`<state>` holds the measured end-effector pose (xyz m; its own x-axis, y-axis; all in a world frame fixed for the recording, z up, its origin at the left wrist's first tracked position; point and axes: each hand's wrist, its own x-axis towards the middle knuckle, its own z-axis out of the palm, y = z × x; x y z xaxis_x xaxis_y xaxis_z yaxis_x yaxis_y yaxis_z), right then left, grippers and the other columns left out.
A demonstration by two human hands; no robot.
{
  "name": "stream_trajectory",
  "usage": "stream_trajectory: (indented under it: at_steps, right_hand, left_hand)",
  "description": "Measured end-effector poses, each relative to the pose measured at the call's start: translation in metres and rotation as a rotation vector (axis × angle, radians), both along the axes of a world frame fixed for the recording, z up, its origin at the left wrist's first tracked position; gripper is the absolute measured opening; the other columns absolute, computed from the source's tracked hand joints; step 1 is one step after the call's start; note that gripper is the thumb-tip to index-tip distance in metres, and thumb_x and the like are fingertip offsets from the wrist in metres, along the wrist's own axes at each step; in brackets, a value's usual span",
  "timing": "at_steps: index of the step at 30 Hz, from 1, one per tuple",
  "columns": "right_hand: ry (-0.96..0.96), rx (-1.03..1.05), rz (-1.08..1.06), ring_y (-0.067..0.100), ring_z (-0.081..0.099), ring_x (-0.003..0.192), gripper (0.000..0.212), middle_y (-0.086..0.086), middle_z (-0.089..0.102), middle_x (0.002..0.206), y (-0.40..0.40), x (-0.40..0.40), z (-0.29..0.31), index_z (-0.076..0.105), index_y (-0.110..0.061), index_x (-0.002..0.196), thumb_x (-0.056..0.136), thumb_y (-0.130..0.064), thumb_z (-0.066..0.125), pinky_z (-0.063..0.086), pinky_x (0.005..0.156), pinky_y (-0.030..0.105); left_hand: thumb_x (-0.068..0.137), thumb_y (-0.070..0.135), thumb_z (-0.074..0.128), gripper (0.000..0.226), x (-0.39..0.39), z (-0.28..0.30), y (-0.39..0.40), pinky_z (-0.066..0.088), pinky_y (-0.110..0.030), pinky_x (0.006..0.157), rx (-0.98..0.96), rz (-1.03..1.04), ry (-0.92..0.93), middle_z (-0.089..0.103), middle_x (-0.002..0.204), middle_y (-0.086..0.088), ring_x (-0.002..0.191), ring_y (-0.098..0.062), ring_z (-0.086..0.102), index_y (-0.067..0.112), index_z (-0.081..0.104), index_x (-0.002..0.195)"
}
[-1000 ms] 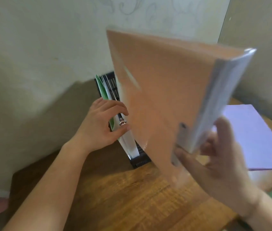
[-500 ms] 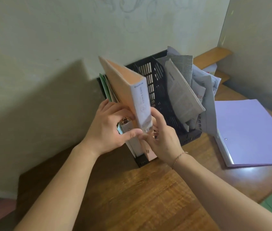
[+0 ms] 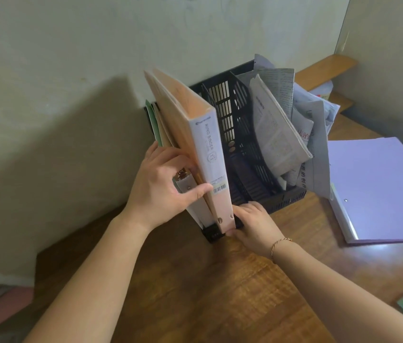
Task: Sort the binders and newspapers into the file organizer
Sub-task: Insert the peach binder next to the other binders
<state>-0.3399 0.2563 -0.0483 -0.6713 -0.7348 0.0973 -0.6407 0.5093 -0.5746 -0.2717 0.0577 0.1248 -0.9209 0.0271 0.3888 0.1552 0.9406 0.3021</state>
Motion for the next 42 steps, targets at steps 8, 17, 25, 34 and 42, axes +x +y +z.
stream_trajectory:
  at_steps: [8, 17, 25, 34, 42]
  right_hand:
    - [0.013, -0.028, -0.101, 0.016, 0.054, 0.104, 0.052, -0.005, 0.066, 0.112, -0.005, -0.001, 0.002, 0.053, -0.025, 0.129, 0.085, -0.053, 0.054, 0.031, 0.105, 0.036]
    - [0.18, -0.012, -0.228, 0.015, 0.061, 0.086, 0.045, -0.009, 0.071, 0.089, -0.023, -0.002, -0.007, 0.063, -0.032, 0.118, 0.082, -0.057, 0.053, 0.038, 0.087, 0.032]
    - [0.228, 0.058, -0.252, 0.016, 0.06, 0.076, 0.037, -0.008, 0.068, 0.075, -0.03, -0.002, -0.006, 0.068, -0.033, 0.106, 0.081, -0.054, 0.05, 0.039, 0.077, 0.033]
    - [0.362, 0.014, -0.198, 0.017, 0.056, 0.067, 0.042, -0.005, 0.067, 0.075, -0.018, 0.003, -0.011, 0.071, -0.024, 0.102, 0.097, -0.047, 0.035, 0.038, 0.069, 0.032]
    - [0.252, -0.045, -0.087, 0.019, 0.064, 0.092, 0.037, -0.005, 0.07, 0.1, -0.008, -0.003, 0.015, 0.07, -0.022, 0.107, 0.089, -0.031, 0.04, 0.048, 0.08, 0.035]
  left_hand:
    - [0.079, 0.06, 0.064, 0.047, 0.0, 0.0, 0.003, 0.029, -0.047, 0.118, -0.015, 0.012, 0.005, 0.067, 0.116, 0.004, 0.12, -0.016, 0.056, 0.015, 0.066, 0.092]
    - [0.08, 0.056, 0.065, 0.047, 0.001, 0.002, 0.0, 0.026, -0.02, 0.117, -0.027, 0.006, 0.017, 0.068, 0.114, 0.001, 0.119, -0.015, 0.058, 0.012, 0.067, 0.094]
    - [0.077, 0.057, 0.068, 0.047, 0.001, 0.002, -0.001, 0.037, -0.039, 0.116, -0.031, 0.014, -0.008, 0.066, 0.119, 0.003, 0.122, -0.015, 0.055, 0.014, 0.067, 0.098]
    - [0.071, 0.057, 0.073, 0.091, 0.007, 0.012, 0.017, 0.057, -0.041, 0.09, 0.049, 0.096, -0.025, 0.056, 0.125, 0.001, 0.108, -0.014, 0.061, 0.027, 0.018, 0.137]
    - [0.079, 0.067, 0.064, 0.106, -0.001, 0.03, 0.019, 0.063, -0.041, 0.062, 0.096, 0.077, -0.012, 0.051, 0.142, -0.009, 0.097, -0.023, 0.071, 0.033, -0.009, 0.149]
